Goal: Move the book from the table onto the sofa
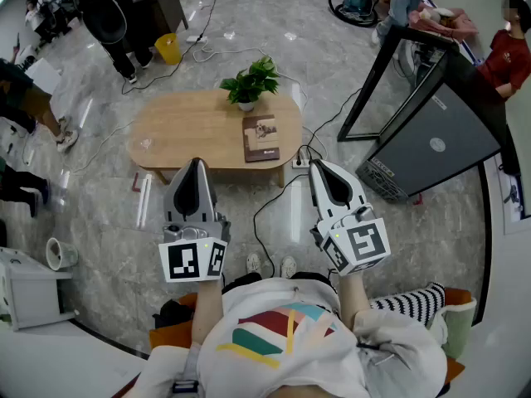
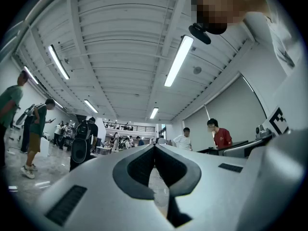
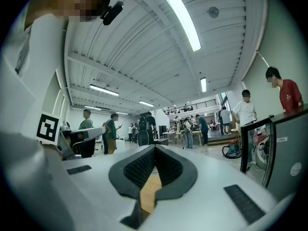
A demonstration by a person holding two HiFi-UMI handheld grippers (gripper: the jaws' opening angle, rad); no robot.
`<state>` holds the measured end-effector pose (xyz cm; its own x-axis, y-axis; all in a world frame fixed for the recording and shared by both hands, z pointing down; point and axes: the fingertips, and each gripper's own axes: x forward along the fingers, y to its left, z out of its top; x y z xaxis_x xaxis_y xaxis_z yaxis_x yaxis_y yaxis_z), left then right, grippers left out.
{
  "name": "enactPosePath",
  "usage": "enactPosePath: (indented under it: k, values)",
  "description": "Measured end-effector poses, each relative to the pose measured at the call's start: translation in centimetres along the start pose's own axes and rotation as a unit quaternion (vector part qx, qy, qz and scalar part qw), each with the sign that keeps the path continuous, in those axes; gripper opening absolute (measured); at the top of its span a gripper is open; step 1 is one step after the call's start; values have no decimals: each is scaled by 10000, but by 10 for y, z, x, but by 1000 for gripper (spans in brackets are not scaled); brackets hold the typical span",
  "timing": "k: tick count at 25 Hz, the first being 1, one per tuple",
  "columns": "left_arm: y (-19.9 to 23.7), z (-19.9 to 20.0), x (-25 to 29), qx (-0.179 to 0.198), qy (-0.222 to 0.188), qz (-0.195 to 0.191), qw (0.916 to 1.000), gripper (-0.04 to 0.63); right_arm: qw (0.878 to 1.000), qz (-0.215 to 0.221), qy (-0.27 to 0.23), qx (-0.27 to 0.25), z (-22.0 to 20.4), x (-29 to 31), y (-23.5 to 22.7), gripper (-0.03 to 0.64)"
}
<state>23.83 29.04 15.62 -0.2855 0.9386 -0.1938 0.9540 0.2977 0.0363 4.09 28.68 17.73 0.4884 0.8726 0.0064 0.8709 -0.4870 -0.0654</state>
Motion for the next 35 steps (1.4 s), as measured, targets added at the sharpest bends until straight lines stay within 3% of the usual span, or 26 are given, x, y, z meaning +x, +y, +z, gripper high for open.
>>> enactPosePath:
  k: [13,22,29,35]
  values:
    - [-14,-17,15,-92,30,90,9999,6,9998,61,38,-179,-1,-3,-31,12]
    - [-3,-57,24,-114,169,324,9993,6,9979,147,637,-42,-55,8,-55,12]
    - [50,-93,74,-187,147,192,9995,6,9959,137,898,-2,-78,88,-54,12]
    - [100,-118,138,-230,172,-6,9996,6,9958,167,897,-42,-73,184,-46,12]
